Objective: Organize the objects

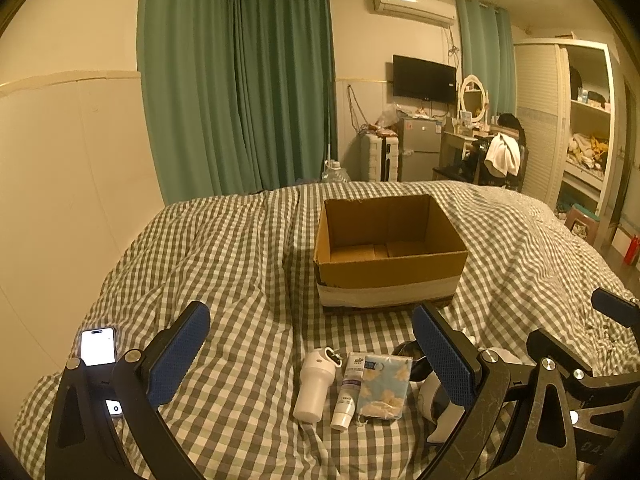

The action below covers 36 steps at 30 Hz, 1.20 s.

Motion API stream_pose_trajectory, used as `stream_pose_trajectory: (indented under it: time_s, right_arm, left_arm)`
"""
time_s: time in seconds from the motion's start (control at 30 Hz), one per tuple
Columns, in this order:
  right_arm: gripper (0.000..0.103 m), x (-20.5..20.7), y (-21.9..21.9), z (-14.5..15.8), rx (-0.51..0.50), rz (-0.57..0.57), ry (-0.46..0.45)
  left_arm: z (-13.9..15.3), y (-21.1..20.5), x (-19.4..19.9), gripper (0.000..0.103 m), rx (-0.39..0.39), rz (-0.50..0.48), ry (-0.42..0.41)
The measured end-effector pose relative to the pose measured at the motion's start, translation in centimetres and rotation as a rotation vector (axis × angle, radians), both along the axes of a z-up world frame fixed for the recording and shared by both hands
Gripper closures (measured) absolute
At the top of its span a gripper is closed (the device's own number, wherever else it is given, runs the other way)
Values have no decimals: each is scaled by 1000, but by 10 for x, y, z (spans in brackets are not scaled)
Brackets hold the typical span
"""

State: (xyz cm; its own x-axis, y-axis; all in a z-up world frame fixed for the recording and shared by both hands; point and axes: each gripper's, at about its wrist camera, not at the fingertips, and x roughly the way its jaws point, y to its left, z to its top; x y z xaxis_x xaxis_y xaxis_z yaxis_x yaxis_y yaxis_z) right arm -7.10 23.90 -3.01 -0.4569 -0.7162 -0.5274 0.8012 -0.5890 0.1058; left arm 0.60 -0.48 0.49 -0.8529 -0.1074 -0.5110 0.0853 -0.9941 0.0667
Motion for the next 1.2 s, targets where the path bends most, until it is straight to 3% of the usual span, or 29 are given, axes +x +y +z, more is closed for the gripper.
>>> stream_pose_trajectory:
  time_s: [0.33, 0.67, 0.87, 1.0, 1.13, 1.2]
  right_arm:
    - [3, -5, -11, -14, 36, 13, -31]
    - [3, -19, -38, -55, 142, 49, -126]
    - [3, -21, -57, -85, 239, 83, -179]
    - [3, -22, -66, -98, 284, 89, -191]
    - [12, -25, -73, -108, 324, 93, -206]
    - [15, -26, -77, -112, 341, 94, -214]
  left_arm:
    - [-21, 0, -13, 0, -4, -4, -61]
    - [-79, -8, -45, 1, -39, 8, -228]
    - [-120, -8, -63, 19, -56, 3, -348]
    - [-141, -10, -74, 24, -45, -3, -407]
    - [-157, -15, -83, 32, -24, 19, -453]
    - [-165, -17, -88, 45, -11, 21, -485]
